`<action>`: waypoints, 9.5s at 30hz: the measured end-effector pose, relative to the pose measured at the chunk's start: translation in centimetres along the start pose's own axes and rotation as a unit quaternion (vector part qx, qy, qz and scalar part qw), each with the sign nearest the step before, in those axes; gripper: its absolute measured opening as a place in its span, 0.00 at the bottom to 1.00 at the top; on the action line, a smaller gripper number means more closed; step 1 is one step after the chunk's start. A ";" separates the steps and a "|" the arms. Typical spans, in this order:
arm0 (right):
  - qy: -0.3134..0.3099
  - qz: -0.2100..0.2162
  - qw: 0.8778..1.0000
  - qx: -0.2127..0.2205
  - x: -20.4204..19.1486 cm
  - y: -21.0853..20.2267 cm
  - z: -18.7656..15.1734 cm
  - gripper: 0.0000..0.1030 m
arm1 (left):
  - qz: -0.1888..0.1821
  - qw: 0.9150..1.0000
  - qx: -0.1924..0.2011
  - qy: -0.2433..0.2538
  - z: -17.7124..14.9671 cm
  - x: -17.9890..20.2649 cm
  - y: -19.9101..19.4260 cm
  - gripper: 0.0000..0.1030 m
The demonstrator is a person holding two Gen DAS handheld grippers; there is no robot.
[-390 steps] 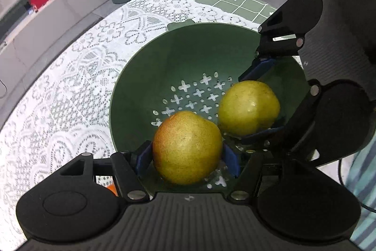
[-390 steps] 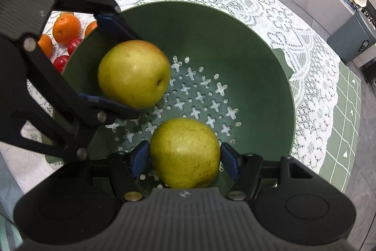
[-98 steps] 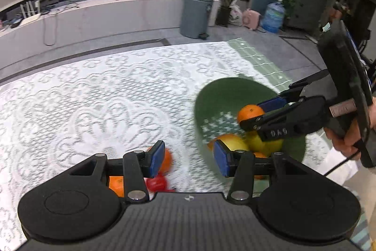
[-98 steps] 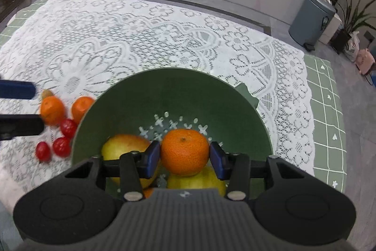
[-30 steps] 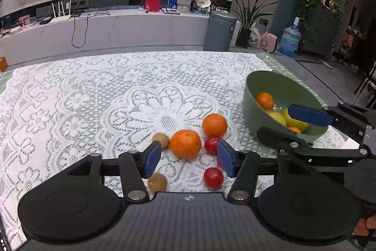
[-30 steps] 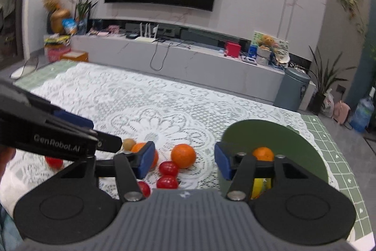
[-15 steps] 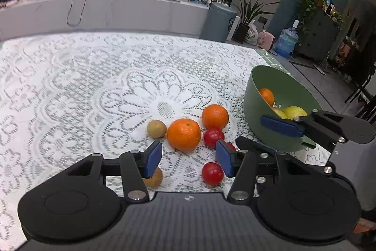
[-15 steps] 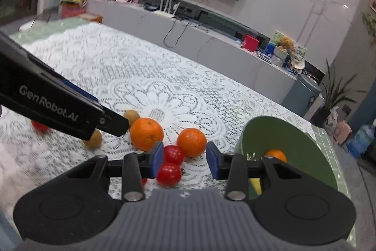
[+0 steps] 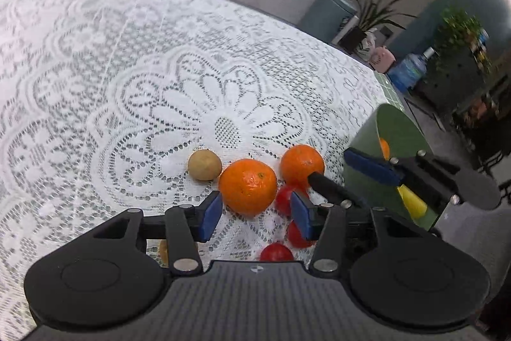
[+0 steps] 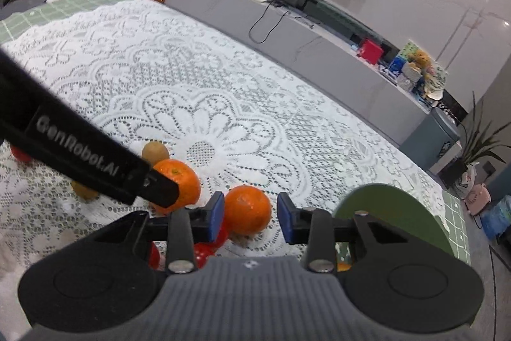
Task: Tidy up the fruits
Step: 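Move both tools down to the oranges lying on the lace tablecloth, then grasp a large orange with the left tool while the right tool grasps another orange, then carry both oranges over the green colander with both tools, then open both tools to drop the oranges into the colander, then move both tools back toward the red tomatoes on the tablecloth, then grasp a red tomato with the left tool while the right tool grasps another tomato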
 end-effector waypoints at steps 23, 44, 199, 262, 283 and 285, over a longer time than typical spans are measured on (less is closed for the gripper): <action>0.002 0.019 0.999 -0.035 0.2 3.2 0.7 0.38 | 0.024 0.996 -0.051 -0.072 1.7 -0.7 3.1 0.56; -0.027 0.001 0.999 -0.029 0.0 3.0 1.0 0.24 | 0.028 0.998 -0.019 -0.058 1.3 -0.3 1.2 0.49; 0.200 -0.082 0.976 -0.016 13.7 -6.8 -5.7 0.64 | 0.024 0.970 0.029 0.240 3.8 18.9 1.5 0.68; 0.207 0.020 0.978 -0.006 -4.0 -7.9 -7.1 0.84 | 0.132 0.974 0.100 0.153 -7.8 1.4 -8.4 0.70; 0.154 0.056 0.986 -0.001 -5.9 -4.4 -5.3 0.53 | 0.196 0.963 0.104 0.150 -7.1 -0.7 -7.0 0.60; 0.151 0.058 0.987 0.003 -6.1 -4.2 -5.0 0.51 | 0.213 0.961 0.101 0.146 -7.2 -1.1 -7.1 0.60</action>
Point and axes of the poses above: each gripper's, at about its wrist camera, not at the fingertips, and y roughly the way its jaws point, x to its right, z to its top, the point moved 2 cm from there along y, roughly the way its jaws point, and after that the axes turned 4 degrees about y, right-handed, at the moved point
